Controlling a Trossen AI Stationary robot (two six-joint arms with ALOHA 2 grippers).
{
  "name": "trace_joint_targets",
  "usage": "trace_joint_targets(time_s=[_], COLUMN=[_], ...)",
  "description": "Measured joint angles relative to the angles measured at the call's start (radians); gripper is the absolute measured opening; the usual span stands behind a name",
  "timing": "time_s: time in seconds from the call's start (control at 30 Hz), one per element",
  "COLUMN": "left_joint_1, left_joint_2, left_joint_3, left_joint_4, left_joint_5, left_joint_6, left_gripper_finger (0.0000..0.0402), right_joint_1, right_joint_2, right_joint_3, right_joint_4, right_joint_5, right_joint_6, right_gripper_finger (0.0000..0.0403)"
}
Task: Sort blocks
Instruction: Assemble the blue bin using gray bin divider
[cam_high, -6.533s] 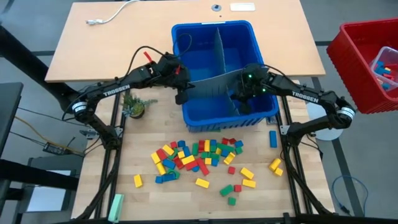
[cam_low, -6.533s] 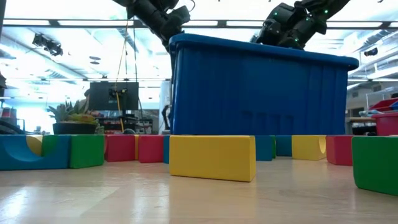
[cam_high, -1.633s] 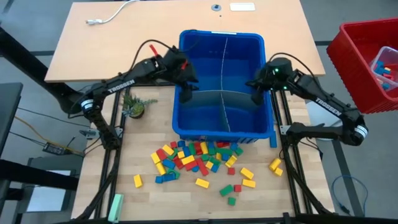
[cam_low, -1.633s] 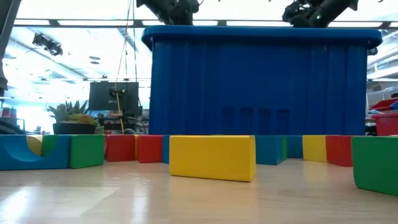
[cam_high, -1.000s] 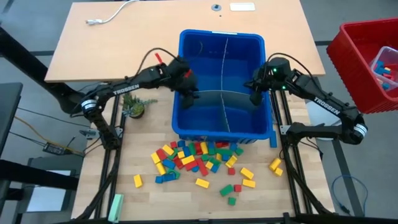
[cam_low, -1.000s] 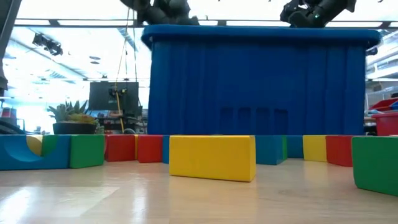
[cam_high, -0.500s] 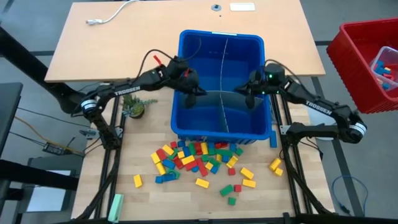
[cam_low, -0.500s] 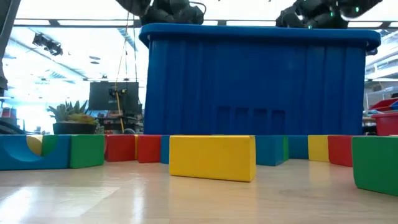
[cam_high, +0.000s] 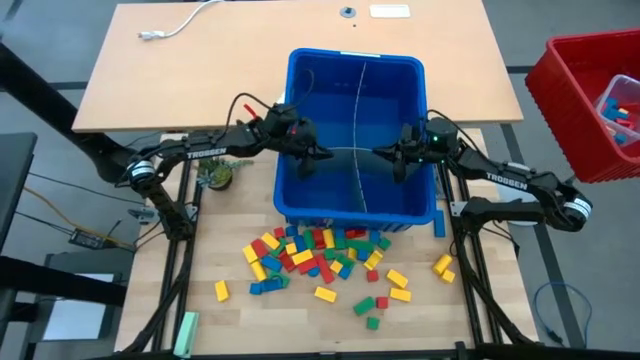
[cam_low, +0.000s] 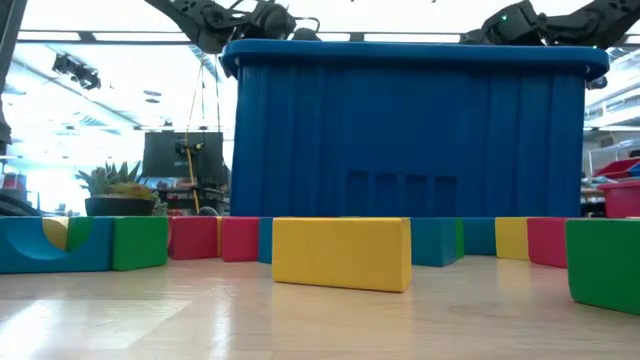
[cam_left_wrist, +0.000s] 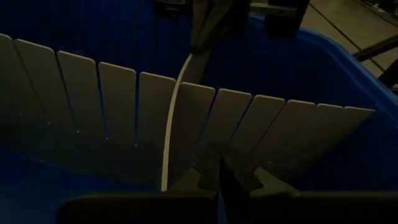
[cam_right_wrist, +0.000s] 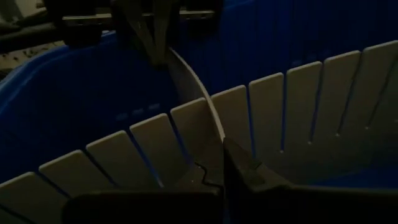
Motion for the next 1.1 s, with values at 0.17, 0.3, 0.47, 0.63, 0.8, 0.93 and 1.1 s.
trace_joint_targets(time_s=[0.17,0.3,0.47,0.63,0.8,0.93,1.1], left_joint_1=[0.001,-0.010,-0.030,-0.092,-0.162,-0.200,-0.169], left_joint_2=[0.004,-0.018,-0.092,-0.145,-0.201,-0.263,-0.312], left_joint_3=[0.022,0.094,0.213,0.304,0.328,0.326,0.330], left_joint_4=[0.025,0.002,-0.107,-0.333,-0.578,-0.703,-0.734], left_joint_5=[0.008,0.012,0.015,-0.085,-0.285,-0.491,-0.694], left_joint_6=[-0.045,-0.033,0.044,0.162,0.227,0.181,0.135], left_gripper_finger=[0.0010,0.0010,0.0010,0.0010,0.0010,0.0010,0.0010], right_joint_1=[0.000,0.007,0.056,0.150,0.260,0.340,0.357], right_joint_2=[-0.004,-0.032,-0.090,-0.117,-0.124,-0.128,-0.123], right_joint_3=[0.010,0.076,0.193,0.332,0.435,0.518,0.618], right_joint_4=[0.012,0.012,-0.063,-0.283,-0.541,-0.748,-0.854], right_joint_5=[0.009,0.004,-0.002,0.035,0.111,0.284,0.630], right_joint_6=[0.010,0.030,0.012,-0.021,-0.009,-0.002,0.002], right_gripper_finger=[0.0000,0.0000,0.0000,0.0000,0.0000,0.0000,0.0000])
